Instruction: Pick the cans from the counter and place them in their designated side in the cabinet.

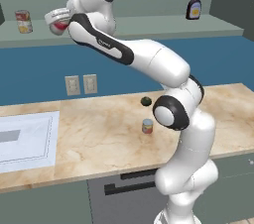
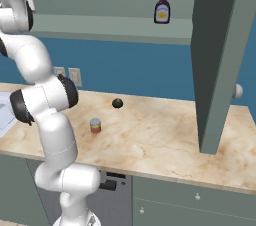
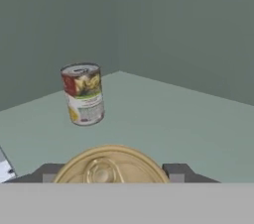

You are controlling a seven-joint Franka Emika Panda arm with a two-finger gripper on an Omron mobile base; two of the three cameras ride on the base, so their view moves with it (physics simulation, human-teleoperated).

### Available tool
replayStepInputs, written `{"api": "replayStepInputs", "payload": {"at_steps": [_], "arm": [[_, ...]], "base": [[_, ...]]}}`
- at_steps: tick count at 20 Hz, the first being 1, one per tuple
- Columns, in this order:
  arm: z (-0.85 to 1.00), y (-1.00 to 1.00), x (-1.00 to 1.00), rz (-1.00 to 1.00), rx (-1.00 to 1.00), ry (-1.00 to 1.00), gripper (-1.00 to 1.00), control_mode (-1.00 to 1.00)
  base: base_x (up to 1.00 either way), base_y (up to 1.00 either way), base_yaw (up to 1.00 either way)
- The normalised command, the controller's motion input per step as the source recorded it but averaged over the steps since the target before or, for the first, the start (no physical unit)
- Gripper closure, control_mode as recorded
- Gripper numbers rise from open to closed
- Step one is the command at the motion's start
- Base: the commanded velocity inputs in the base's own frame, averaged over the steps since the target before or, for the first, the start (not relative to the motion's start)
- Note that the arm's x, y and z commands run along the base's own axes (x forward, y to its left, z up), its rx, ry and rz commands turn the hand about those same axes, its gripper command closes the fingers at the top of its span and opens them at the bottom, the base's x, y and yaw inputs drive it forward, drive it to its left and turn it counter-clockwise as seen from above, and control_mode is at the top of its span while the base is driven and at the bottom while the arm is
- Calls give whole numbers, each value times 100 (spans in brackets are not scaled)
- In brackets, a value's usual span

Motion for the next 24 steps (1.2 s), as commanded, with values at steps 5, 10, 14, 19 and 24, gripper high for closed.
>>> {"api": "replayStepInputs", "payload": {"at_steps": [5, 10, 14, 19, 24], "arm": [[0, 7, 16, -3, 0, 9, 100, -100], [0, 11, 19, -2, -1, 5, 100, -100], [0, 11, 21, -1, -1, 1, 100, -100], [0, 14, 23, -2, -1, 2, 100, -100], [-1, 16, 23, -2, -2, 4, 100, -100]], "base": [[0, 0, 0], [0, 0, 0], [0, 0, 0], [0, 0, 0], [0, 0, 0]]}}
